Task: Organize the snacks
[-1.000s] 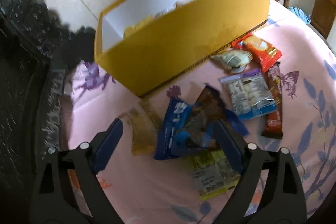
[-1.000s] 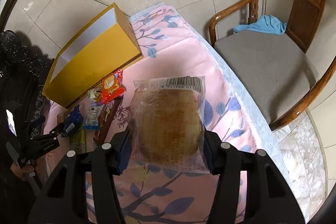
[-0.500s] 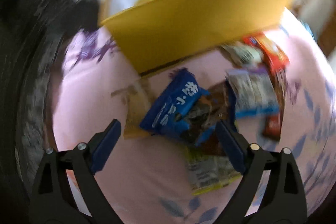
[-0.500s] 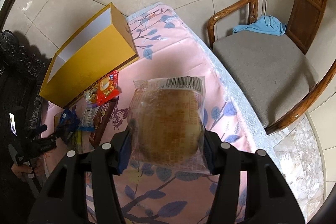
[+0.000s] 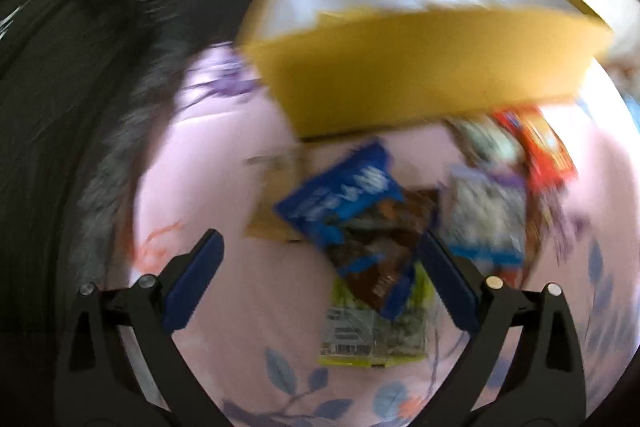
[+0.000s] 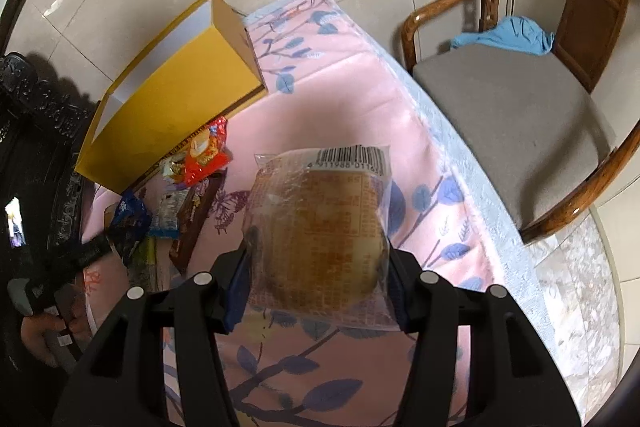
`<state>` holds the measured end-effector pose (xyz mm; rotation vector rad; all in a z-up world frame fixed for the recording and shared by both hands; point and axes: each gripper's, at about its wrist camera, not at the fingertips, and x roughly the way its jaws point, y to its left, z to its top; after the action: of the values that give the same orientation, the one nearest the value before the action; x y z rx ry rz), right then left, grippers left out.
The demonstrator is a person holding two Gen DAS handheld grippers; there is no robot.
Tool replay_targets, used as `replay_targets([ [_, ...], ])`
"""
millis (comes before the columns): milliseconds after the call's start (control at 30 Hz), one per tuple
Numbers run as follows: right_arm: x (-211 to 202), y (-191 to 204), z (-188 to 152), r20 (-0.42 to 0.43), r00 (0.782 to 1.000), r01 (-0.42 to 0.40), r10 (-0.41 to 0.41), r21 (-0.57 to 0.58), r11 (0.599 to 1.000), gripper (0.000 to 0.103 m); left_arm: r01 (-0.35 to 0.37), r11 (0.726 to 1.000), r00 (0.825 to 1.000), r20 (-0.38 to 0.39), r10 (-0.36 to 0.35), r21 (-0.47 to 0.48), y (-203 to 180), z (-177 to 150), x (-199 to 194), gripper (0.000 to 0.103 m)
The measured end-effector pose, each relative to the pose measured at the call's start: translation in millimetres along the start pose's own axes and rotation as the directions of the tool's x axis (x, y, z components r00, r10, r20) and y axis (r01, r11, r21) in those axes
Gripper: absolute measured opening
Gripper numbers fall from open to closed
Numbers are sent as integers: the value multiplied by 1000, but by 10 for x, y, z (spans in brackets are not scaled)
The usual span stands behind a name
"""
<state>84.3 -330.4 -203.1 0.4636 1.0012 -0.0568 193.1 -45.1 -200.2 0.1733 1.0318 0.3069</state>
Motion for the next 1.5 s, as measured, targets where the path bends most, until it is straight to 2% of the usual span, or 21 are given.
replay_targets([
  [67, 26, 12, -10, -17, 1000, -4, 4, -14, 1000, 56, 0, 990, 999, -51, -7, -138, 35, 34, 32, 99],
  [133, 52, 57, 8, -39, 999, -8, 6, -49, 999, 56, 37, 953, 984, -158, -88, -300, 62, 60, 156, 99],
  [200, 54, 93, 46, -44, 999, -12, 9, -78, 997, 56, 50, 917, 970, -201, -140, -395, 49, 84, 275, 99],
  [300, 66, 126, 138, -48, 999, -16, 10, -117, 993, 56, 30, 909, 971, -202, -125, -416, -31, 170, 384, 99],
  [367, 88, 130, 185, -57, 998, -14, 7, -134, 991, 56, 56, 892, 967, -197, -160, -449, -37, 228, 495, 98],
  [400, 105, 138, 215, -64, 998, -14, 5, -145, 989, 56, 94, 876, 964, -178, -200, -473, -32, 230, 544, 90],
  [433, 115, 144, 235, -68, 998, -15, 4, -155, 988, 56, 114, 869, 960, -171, -220, -481, -37, 200, 582, 90],
  [533, 150, 157, 294, -79, 997, -17, 3, -176, 984, 56, 134, 877, 967, -131, -217, -461, -44, 212, 543, 81],
  [567, 159, 159, 309, -84, 996, -19, 4, -176, 984, 56, 128, 886, 974, -113, -198, -445, -51, 201, 510, 65],
  [600, 182, 163, 329, -93, 996, -26, 9, -175, 984, 56, 90, 911, 986, -91, -138, -402, -71, 206, 469, 43],
  [667, 206, 178, 343, -106, 994, -40, 22, -172, 984, 56, 115, 919, 984, -82, -157, -378, -56, 206, 490, 42],
  [767, 233, 227, 339, -114, 993, -47, 26, -187, 981, 56, 143, 908, 979, -81, -190, -394, 2, 206, 527, 42],
  [900, 242, 279, 309, -125, 992, -59, 36, -192, 980, 56, 146, 914, 979, -79, -189, -377, 3, 223, 536, 41],
  [1167, 209, 239, 305, -119, 993, -47, 27, -175, 984, 56, 148, 919, 977, -88, -192, -366, 47, 173, 535, 44],
  [1200, 204, 231, 306, -117, 993, -45, 25, -171, 984, 56, 156, 907, 972, -101, -211, -391, 85, 151, 539, 60],
  [1267, 192, 220, 310, -113, 993, -41, 23, -167, 985, 56, 200, 859, 949, -124, -290, -472, 212, 67, 526, 85],
  [1300, 186, 223, 307, -109, 994, -40, 22, -167, 985, 56, 193, 844, 945, -136, -297, -501, 278, 27, 518, 92],
  [1333, 187, 224, 308, -108, 994, -38, 21, -165, 985, 56, 166, 833, 944, -160, -289, -527, 325, -16, 501, 94],
  [1400, 200, 222, 306, -109, 994, -35, 17, -166, 985, 56, 154, 780, 926, -188, -329, -606, 419, -115, 484, 96],
  [1433, 212, 222, 301, -112, 994, -35, 16, -166, 985, 56, 150, 772, 918, -202, -340, -618, 414, -119, 496, 96],
  [1500, 238, 230, 284, -123, 992, -41, 20, -167, 985, 56, 119, 780, 913, -241, -329, -614, 349, -78, 523, 96],
])
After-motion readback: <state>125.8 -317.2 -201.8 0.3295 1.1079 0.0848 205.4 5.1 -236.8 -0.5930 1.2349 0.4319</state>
